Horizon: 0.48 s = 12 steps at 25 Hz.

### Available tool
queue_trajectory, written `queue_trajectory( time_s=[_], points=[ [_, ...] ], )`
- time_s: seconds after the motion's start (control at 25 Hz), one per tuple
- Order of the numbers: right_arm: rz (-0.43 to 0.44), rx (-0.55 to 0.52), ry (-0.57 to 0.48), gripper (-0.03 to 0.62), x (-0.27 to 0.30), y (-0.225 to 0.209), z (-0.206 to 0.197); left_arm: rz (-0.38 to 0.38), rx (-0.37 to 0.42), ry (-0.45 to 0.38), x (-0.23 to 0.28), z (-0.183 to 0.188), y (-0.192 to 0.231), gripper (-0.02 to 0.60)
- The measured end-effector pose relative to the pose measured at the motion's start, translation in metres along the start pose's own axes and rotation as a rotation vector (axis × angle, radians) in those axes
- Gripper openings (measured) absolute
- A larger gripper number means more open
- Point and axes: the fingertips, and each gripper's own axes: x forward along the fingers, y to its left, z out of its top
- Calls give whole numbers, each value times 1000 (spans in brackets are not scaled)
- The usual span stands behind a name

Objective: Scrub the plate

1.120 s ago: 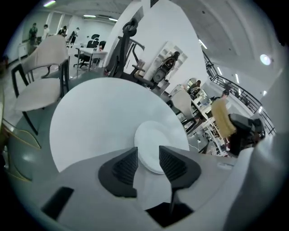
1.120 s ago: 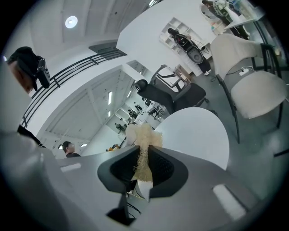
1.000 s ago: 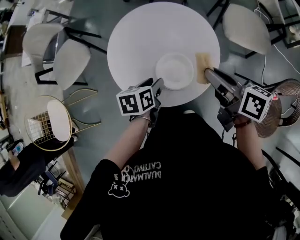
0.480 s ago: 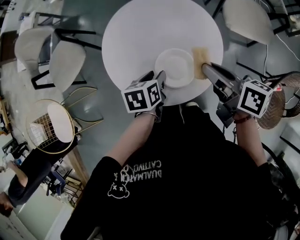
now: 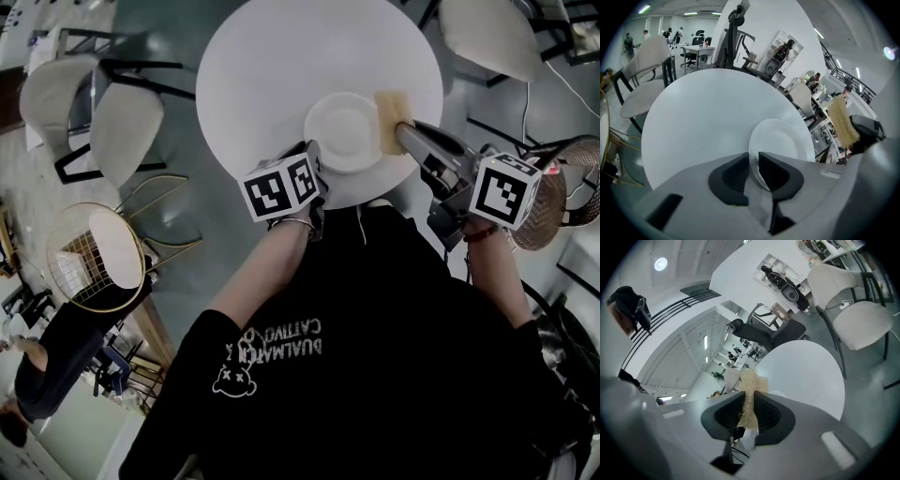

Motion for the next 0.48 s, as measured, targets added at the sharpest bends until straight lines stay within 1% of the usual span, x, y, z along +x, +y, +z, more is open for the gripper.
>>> queue_trajectory(
  time_s=[0.16, 0.32, 0.48],
  points=[
    [-4, -3, 10, 60, 9, 4, -6, -16, -22, 2, -1, 0, 3, 60],
    [-10, -16, 42, 60, 21, 7, -16, -29, -33, -18, -4, 4, 5, 49],
    [-16, -32, 72, 60, 28, 7, -20, -52, -46, -27, -4, 5, -3, 43]
  ],
)
